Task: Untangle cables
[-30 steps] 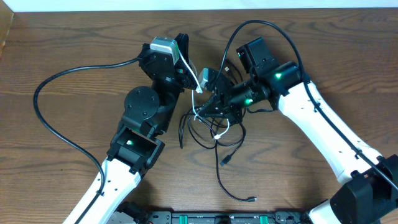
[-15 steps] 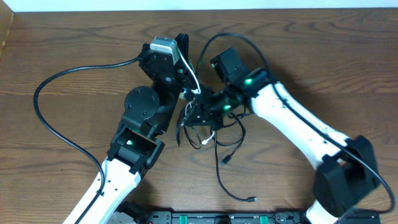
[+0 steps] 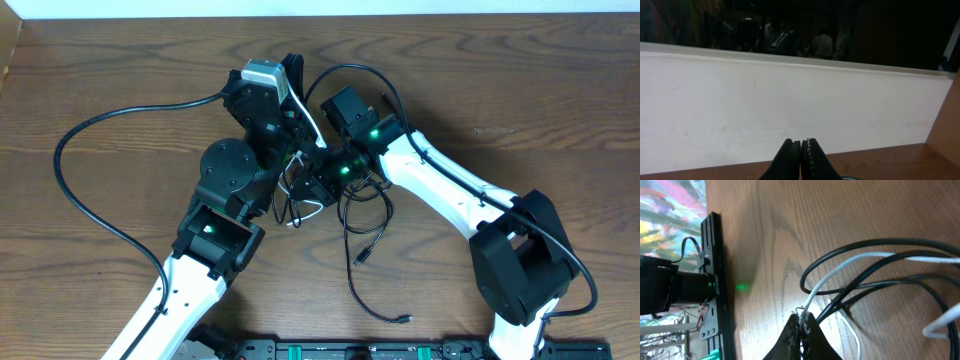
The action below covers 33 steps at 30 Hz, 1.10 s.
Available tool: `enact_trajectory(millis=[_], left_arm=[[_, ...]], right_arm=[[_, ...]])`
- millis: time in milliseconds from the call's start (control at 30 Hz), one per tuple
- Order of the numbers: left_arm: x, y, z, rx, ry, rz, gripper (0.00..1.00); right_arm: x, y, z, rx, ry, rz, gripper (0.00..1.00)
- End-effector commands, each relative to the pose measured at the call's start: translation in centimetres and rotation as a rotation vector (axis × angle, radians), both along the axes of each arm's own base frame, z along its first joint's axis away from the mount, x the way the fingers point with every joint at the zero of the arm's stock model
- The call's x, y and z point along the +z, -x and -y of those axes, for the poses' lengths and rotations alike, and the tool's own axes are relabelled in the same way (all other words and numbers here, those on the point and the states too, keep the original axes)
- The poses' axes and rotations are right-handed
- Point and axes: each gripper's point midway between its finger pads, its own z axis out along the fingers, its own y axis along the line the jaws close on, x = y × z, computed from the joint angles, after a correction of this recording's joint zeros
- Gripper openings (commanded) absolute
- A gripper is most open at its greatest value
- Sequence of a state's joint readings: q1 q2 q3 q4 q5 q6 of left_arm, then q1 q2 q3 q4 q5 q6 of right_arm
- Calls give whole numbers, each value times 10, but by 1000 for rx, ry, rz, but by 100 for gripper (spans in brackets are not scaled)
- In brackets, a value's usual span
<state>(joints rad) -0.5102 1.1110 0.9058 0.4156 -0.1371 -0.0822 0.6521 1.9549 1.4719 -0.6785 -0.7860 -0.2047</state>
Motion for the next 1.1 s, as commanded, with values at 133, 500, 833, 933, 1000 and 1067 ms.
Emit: enact_trajectory(millis=[133, 500, 833, 933, 1000, 1067], left_arm=[[0, -2, -2, 8, 6, -1, 7], [-3, -3, -2, 8, -1, -14, 7], [-4, -3, -1, 7, -3, -16, 8], [-4, -3, -2, 8, -2, -16, 8], [-4, -3, -1, 7, -2, -16, 8], [-4, -3, -1, 7, -2, -16, 7]], right_arm=[[-6, 0, 6, -44, 57, -44, 1], [-19, 30, 41, -61, 218, -227, 1], [-5, 75, 56, 48, 225, -401, 1], [-2, 77, 54, 51, 204, -421, 1], [1, 77, 51, 59, 182, -420, 1], [0, 74, 49, 59, 172, -402, 1]])
